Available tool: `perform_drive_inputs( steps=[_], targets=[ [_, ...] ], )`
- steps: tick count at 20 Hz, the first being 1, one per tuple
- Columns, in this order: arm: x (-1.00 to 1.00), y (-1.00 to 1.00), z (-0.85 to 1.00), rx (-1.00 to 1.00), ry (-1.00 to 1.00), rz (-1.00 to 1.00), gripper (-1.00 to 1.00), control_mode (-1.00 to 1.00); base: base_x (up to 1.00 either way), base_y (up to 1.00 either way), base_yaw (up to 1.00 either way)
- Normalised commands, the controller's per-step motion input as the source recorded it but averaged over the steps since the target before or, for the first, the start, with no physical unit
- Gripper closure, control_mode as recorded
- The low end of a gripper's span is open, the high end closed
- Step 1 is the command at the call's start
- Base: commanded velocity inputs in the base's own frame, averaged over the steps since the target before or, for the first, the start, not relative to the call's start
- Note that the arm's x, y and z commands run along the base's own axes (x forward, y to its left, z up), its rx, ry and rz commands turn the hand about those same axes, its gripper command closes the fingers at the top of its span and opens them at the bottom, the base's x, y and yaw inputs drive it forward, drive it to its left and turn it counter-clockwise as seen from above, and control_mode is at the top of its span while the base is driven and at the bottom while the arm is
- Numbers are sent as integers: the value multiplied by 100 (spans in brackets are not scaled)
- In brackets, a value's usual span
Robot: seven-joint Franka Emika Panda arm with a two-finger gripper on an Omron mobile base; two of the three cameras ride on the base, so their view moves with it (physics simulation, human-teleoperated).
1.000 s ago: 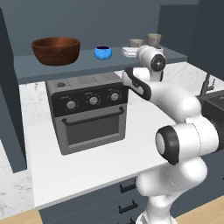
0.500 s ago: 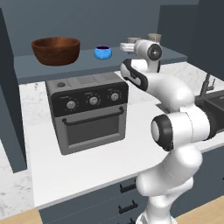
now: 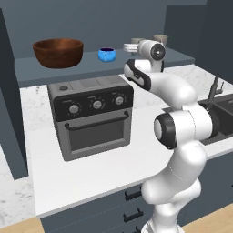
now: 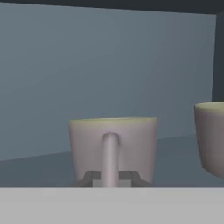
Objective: Gather all objects into one cabinet and sort the glasses and bowls to opposite sides.
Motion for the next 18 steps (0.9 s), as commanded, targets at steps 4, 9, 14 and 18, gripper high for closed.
perform_drive_inputs(
  steps=[4,9,14,18],
  targets=[
    [32,0,-52,-1,-1,0,100,-100,0,0,0],
    [18,0,-33,0,-1,1,100,-100,0,0,0],
    [-11,0,0,0,0,3,100,-100,0,0,0],
    [-19,0,-10,0,0,0,-100,-100,0,0,0]
  ],
)
